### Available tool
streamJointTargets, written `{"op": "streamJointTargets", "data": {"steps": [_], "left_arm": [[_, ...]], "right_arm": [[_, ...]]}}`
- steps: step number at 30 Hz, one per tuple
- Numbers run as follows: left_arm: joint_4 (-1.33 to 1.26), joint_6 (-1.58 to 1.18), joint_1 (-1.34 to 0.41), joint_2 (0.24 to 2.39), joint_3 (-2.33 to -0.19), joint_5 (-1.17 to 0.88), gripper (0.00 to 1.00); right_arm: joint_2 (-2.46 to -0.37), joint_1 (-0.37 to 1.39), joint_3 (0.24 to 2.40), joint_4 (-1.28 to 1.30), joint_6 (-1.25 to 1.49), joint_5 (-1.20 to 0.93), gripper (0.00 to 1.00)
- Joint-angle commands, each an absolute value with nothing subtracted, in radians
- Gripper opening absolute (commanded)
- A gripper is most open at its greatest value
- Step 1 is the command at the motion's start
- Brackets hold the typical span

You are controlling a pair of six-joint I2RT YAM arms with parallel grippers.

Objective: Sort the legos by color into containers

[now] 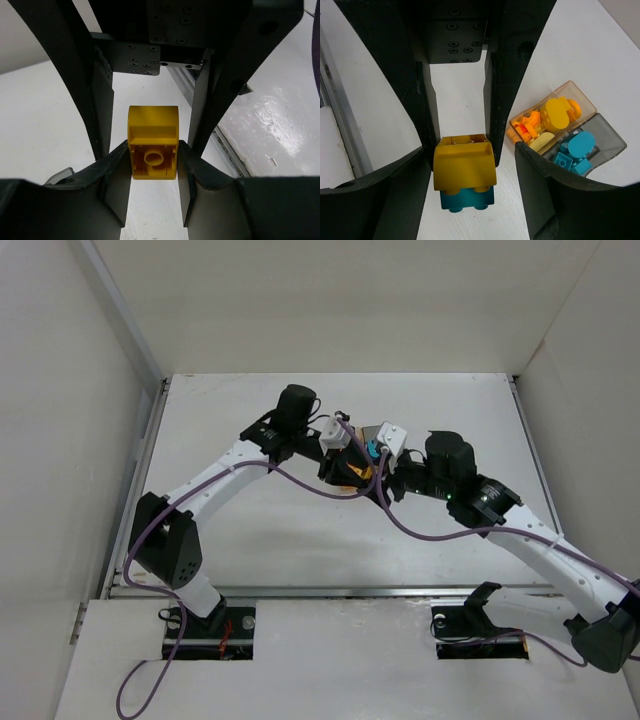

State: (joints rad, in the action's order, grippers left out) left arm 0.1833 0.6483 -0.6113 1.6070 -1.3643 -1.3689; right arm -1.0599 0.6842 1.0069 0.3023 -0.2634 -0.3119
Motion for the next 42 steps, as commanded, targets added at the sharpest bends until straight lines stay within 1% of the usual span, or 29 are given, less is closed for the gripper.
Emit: {"op": "streamJointTargets", "data": {"steps": [1, 5, 6, 8, 10, 11, 12, 13, 16, 17, 19, 20, 28, 33, 36, 37, 40, 41, 42], "left_arm": [[0.167, 0.675, -0.618, 1.549, -1.388, -1.519, 0.0], [0.167, 0.675, -0.609, 1.549, -1.388, -1.519, 0.0], [0.167, 0.675, -0.609, 1.549, -1.388, -1.519, 0.0], [0.167, 0.675, -0.598, 1.549, -1.388, -1.519, 0.0], [0.167, 0.675, -0.588, 1.549, -1.388, -1.519, 0.0], [0.167, 0.675, -0.588, 1.549, -1.388, -1.519, 0.0], [0.167, 0.675, -0.588, 1.549, -1.388, -1.519, 0.0], [0.167, 0.675, -0.588, 1.549, -1.388, -1.508, 0.0], [0.167, 0.675, -0.588, 1.549, -1.388, -1.482, 0.0], [0.167, 0.684, -0.588, 1.549, -1.388, -1.473, 0.0], [0.198, 0.699, -0.588, 1.54, -1.388, -1.454, 0.0], [0.207, 0.719, -0.588, 1.54, -1.388, -1.445, 0.0], [0.253, 0.762, -0.588, 1.54, -1.397, -1.445, 0.0], [0.253, 0.762, -0.588, 1.54, -1.397, -1.436, 0.0], [0.253, 0.762, -0.588, 1.54, -1.397, -1.436, 0.0], [0.253, 0.762, -0.588, 1.54, -1.397, -1.425, 0.0], [0.253, 0.762, -0.588, 1.54, -1.387, -1.411, 0.0], [0.238, 0.737, -0.588, 1.54, -1.387, -1.398, 0.0], [0.218, 0.714, -0.588, 1.54, -1.376, -1.387, 0.0]], "right_arm": [[-1.055, 0.667, 1.0, 0.195, -0.29, -0.32, 0.71], [-1.046, 0.629, 1.0, 0.195, -0.29, -0.373, 0.61], [-1.037, 0.629, 1.0, 0.195, -0.299, -0.373, 0.56], [-1.028, 0.629, 0.988, 0.205, -0.308, -0.382, 0.55], [-1.019, 0.62, 0.988, 0.224, -0.319, -0.382, 0.52], [-1.019, 0.62, 0.988, 0.25, -0.319, -0.382, 0.48], [-1.019, 0.62, 0.988, 0.25, -0.319, -0.393, 0.48], [-1.019, 0.62, 0.997, 0.262, -0.33, -0.393, 0.42], [-1.029, 0.62, 1.018, 0.276, -0.33, -0.402, 0.41], [-1.041, 0.62, 1.019, 0.294, -0.34, -0.402, 0.45], [-1.051, 0.62, 1.032, 0.334, -0.351, -0.371, 0.69], [-1.051, 0.62, 1.043, 0.345, -0.351, -0.371, 0.75], [-1.031, 0.62, 1.043, 0.356, -0.376, -0.324, 0.74], [-1.058, 0.62, 1.062, 0.321, -0.367, -0.423, 0.74], [-1.069, 0.62, 1.062, 0.284, -0.348, -0.454, 0.65], [-1.069, 0.62, 1.062, 0.272, -0.338, -0.454, 0.56], [-1.078, 0.62, 1.062, 0.242, -0.313, -0.463, 0.43], [-1.088, 0.62, 1.062, 0.242, -0.304, -0.463, 0.31], [-1.097, 0.62, 1.062, 0.242, -0.304, -0.472, 0.24]]}}
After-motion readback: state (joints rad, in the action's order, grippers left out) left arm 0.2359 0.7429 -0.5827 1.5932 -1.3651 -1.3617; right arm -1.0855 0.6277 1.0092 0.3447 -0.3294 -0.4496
